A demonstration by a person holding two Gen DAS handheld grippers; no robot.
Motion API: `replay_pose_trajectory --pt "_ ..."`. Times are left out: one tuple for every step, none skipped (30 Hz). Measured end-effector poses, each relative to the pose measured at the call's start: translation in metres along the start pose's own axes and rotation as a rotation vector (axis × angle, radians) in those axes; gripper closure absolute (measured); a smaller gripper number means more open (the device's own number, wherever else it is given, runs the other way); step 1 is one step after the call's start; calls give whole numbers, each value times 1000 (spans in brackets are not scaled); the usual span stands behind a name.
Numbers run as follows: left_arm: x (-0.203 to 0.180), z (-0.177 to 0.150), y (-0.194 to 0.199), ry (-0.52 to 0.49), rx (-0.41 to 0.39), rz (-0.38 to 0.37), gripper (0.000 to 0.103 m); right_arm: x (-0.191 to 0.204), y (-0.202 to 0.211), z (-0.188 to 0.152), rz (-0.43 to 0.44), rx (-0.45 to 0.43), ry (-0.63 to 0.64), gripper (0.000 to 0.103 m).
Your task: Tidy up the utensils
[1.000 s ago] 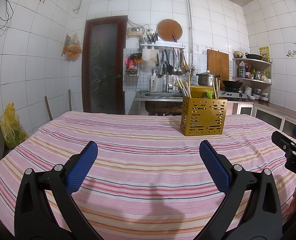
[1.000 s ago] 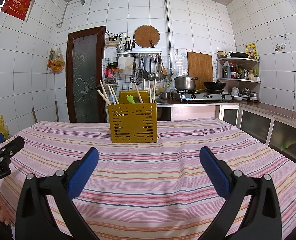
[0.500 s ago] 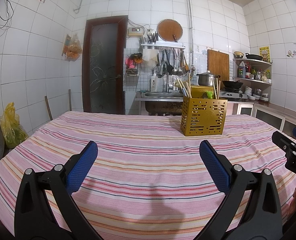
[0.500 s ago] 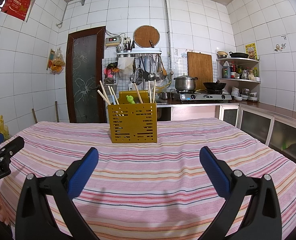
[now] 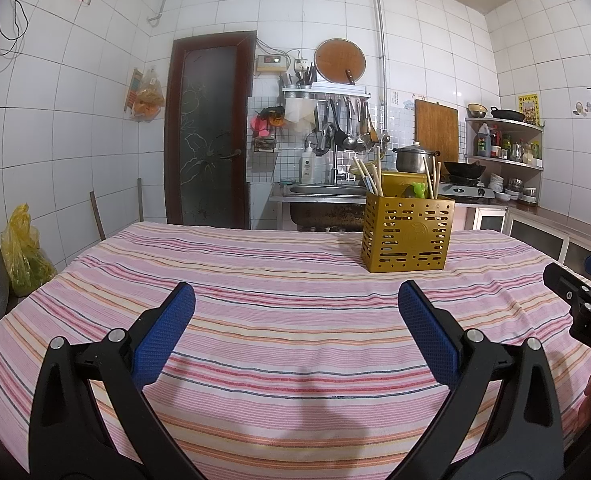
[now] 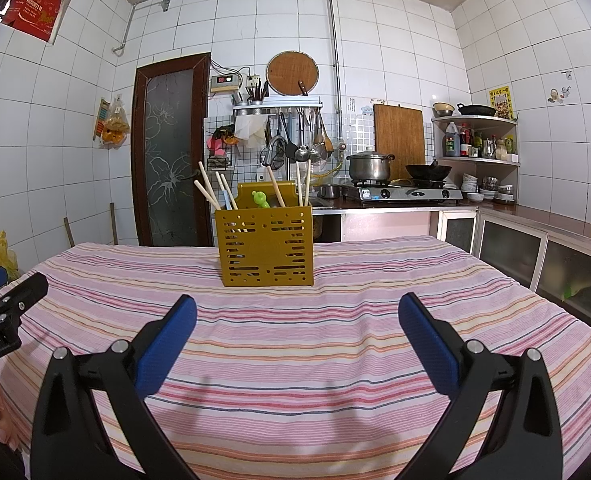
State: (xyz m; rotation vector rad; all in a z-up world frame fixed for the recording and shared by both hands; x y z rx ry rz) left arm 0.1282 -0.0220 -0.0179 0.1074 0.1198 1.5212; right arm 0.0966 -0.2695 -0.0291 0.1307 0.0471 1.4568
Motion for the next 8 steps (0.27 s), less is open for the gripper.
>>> replay_pose_trajectory --pt "0 0 0 1 1 0 5 0 0 0 0 0 0 4" --pt "0 0 0 0 0 0 5 0 0 0 0 0 0 5" --pt "0 0 0 0 -1 0 5 0 0 0 0 0 -1 5" --pt "0 0 0 0 -1 0 5 0 0 0 0 0 -1 5" --pt "0 0 0 0 -1 -1 5 0 0 0 0 -1 -1 5" --pt "0 0 0 -1 -1 -1 5 0 0 0 0 -1 -1 5" --pt "0 0 -1 -1 -1 -1 5 0 0 0 0 0 -1 5" --pt "0 0 0 0 -1 0 5 0 0 0 0 0 -1 4"
Point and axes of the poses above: each gripper's, at about its wrist camera, not at the fingertips, and y roughly against the way its jaws point, x to its left, z to its top, the point moved 7 cm from there along -y, roughly the way its jaws point, and after that the axes turned 5 degrees about -x, right-handed, at the moved point
